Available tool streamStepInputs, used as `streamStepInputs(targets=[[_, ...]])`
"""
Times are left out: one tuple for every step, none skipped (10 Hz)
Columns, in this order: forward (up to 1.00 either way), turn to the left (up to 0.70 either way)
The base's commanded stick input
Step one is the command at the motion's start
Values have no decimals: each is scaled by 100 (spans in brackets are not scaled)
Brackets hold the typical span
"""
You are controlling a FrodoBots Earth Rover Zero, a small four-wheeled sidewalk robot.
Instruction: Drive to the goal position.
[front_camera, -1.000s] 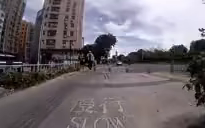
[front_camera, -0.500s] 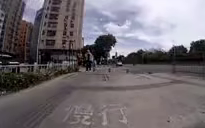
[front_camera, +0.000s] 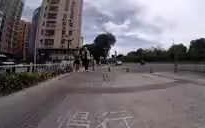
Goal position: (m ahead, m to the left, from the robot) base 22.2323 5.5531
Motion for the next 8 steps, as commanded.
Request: streamStepInputs(targets=[[45, 0], [45, 0], [45, 0], [45, 0], [45, 0], [45, 0], [45, 0], [45, 0]])
